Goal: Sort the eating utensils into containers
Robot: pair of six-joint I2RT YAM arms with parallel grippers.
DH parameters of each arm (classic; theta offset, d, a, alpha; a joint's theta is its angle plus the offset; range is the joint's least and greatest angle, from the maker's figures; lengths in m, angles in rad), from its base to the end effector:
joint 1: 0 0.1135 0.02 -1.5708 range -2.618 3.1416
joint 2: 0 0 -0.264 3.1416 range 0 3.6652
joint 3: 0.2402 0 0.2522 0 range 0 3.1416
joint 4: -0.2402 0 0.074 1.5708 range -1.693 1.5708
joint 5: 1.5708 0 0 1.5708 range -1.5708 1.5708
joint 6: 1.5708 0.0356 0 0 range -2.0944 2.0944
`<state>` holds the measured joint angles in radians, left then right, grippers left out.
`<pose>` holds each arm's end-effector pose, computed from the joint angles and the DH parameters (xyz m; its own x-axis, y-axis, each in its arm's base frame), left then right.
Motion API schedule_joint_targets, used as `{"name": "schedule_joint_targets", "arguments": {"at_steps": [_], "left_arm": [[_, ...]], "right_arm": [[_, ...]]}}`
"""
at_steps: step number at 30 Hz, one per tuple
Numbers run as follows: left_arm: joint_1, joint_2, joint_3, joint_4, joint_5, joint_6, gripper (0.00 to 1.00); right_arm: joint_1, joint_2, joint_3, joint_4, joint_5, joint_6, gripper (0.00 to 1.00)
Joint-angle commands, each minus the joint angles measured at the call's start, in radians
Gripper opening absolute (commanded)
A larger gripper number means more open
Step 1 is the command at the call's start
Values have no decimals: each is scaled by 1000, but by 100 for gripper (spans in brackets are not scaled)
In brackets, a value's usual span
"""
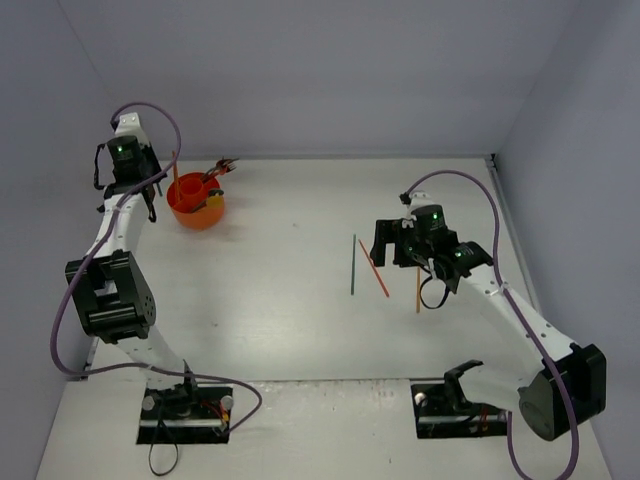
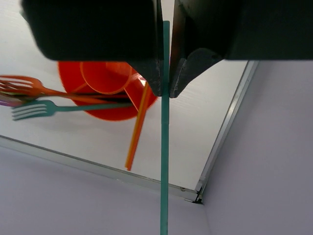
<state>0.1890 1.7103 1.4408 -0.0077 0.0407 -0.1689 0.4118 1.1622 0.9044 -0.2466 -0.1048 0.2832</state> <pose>0.4071 0.0764 0.3376 -0.2399 -0.2169 -0.9463 -0.1923 0.9660 -0.1727 0.2396 0.1087 0.2985 -0.5599 0.0587 -0.8265 -0.3390 0.8939 0.2932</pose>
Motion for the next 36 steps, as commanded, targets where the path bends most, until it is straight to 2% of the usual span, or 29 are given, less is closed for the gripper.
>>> {"name": "schedule_joint_targets", "arguments": {"at_steps": [1, 9, 22, 31, 36], "left_arm": [[17, 69, 113, 175, 113, 89, 0], [17, 171, 150, 223, 157, 133, 0], [15, 205, 46, 256, 163, 111, 2], [14, 145, -11, 256, 143, 101, 15], [14, 72, -42, 253, 132, 91, 28]], "right_arm": [[-8, 13, 62, 30, -26, -28, 95], [-9, 43, 78, 30, -22, -47, 95], [-11, 46, 65, 30, -14, -44, 95], [-11, 41, 45, 30, 7, -33, 95], [-13, 79, 35, 29, 20, -6, 95]]}}
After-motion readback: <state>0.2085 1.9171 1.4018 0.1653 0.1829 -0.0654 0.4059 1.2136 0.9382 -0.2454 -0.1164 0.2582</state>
